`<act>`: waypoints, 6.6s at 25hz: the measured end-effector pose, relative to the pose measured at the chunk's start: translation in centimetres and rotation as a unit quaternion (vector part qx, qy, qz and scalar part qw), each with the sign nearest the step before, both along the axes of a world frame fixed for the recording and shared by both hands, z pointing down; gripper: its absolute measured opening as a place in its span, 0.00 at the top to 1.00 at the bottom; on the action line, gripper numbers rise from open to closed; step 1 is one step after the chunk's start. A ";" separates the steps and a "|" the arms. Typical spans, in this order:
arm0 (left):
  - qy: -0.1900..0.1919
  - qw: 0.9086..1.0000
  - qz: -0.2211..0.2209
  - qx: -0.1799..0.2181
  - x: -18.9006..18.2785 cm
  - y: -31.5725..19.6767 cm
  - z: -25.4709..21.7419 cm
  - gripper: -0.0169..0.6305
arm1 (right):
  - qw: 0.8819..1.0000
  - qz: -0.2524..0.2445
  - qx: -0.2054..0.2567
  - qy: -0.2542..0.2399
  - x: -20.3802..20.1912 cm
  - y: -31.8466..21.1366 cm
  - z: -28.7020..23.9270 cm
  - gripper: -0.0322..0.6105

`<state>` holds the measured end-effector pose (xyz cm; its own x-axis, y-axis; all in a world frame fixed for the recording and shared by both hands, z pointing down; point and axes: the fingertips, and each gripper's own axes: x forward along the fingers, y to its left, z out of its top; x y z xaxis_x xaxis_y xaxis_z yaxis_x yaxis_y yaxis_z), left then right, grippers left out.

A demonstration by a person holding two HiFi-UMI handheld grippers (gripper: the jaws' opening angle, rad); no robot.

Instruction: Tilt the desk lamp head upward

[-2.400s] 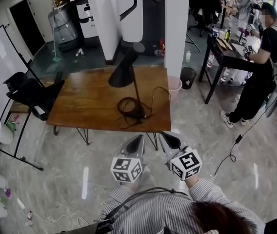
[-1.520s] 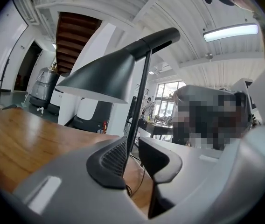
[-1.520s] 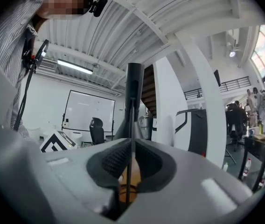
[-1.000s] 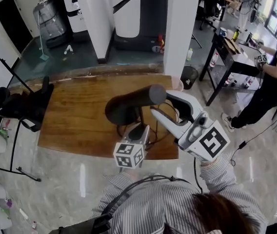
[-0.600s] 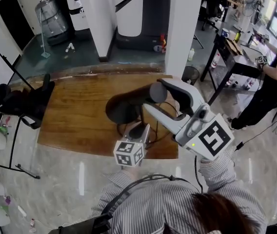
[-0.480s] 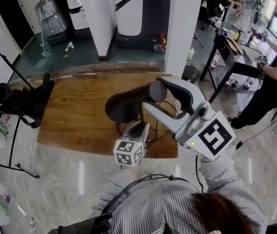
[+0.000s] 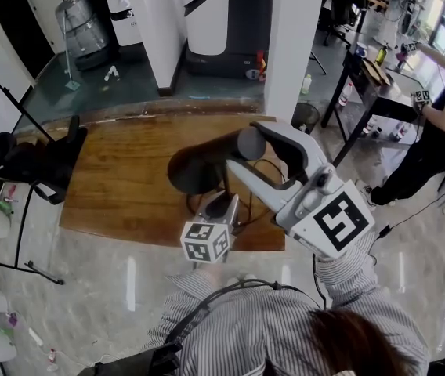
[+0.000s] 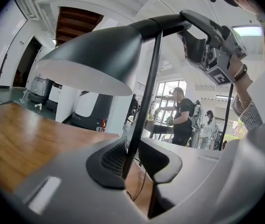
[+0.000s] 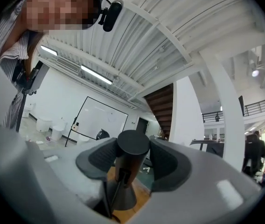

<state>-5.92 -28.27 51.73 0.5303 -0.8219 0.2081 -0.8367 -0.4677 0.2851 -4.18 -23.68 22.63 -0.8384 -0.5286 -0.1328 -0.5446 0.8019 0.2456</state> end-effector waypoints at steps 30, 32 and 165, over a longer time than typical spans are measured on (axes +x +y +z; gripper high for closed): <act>0.011 1.000 -0.008 -0.011 0.0 -0.1 -0.1 0.84 | 0.994 0.031 -0.026 -0.102 2.9 1.3 4.2 0.64; 0.011 1.000 -0.007 -0.012 -0.1 -0.1 0.0 0.84 | 0.993 0.030 -0.029 -0.107 2.7 1.3 4.3 0.64; -0.012 1.000 0.021 -0.005 0.5 -0.5 0.2 0.86 | 0.980 0.066 -0.061 -0.179 1.4 -0.5 10.1 0.63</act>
<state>-5.45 -28.75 51.95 0.5584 -0.7970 0.2302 -0.8235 -0.4990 0.2700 -2.83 -24.17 32.73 -0.6735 -0.6592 -0.3344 -0.6790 0.7305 -0.0726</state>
